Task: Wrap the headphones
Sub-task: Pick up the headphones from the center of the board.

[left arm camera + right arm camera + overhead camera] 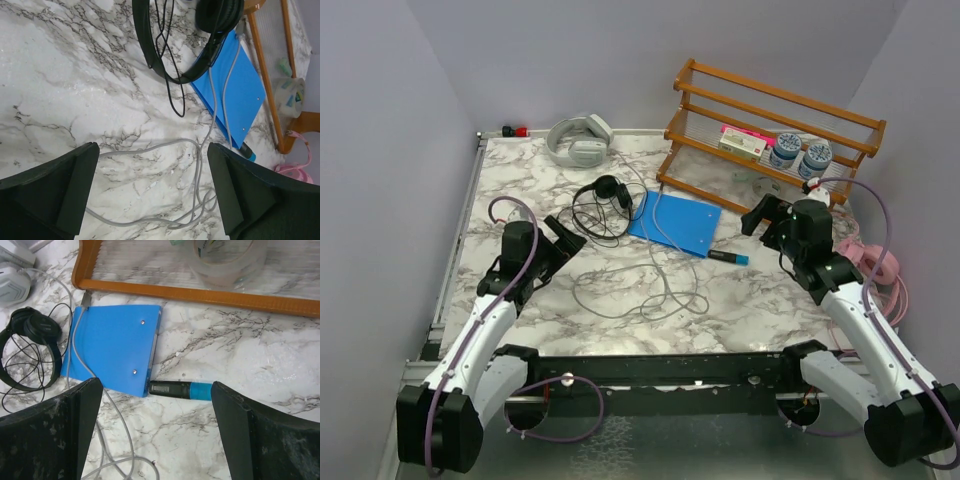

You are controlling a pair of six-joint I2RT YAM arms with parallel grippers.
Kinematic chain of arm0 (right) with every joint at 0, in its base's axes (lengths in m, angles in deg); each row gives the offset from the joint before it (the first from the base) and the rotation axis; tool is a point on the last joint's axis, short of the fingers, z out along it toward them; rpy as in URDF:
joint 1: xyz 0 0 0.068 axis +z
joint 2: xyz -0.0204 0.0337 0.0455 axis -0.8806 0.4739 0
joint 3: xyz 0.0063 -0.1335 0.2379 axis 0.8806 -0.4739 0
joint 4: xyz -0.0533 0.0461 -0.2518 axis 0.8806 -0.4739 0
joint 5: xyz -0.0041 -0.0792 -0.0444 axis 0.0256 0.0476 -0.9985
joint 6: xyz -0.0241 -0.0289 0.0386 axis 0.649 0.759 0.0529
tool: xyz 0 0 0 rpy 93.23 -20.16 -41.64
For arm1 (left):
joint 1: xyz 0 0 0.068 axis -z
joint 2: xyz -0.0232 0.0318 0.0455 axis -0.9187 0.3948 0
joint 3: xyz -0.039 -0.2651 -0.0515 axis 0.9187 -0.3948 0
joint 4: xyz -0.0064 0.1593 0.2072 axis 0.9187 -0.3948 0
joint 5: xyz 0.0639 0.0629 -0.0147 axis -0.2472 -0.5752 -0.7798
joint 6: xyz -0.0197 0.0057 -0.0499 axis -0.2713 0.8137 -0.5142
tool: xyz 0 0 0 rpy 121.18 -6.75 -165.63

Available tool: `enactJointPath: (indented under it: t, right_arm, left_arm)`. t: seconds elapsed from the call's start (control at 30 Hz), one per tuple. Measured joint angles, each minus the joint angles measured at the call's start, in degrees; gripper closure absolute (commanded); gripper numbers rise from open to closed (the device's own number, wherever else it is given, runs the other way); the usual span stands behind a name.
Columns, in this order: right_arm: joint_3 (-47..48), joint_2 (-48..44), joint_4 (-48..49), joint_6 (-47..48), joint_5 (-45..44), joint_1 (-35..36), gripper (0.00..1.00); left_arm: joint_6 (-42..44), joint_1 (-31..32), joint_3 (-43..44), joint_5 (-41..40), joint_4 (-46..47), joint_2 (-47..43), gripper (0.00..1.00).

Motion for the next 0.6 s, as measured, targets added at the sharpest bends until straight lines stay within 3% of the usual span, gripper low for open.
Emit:
enactJointPath:
  t: [0.37, 0.6]
  right_arm:
    - [-1.55, 0.26, 3.08, 1.01, 5.51, 0.0, 0.0]
    - [-3.98, 0.28, 6.12, 2.45, 6.34, 0.0, 0.0]
  left_arm:
    - [4.02, 0.0, 4.55, -0.46, -4.52, 11.8, 0.01]
    - [4.55, -0.02, 6.62, -3.58, -4.76, 12.83, 0.01]
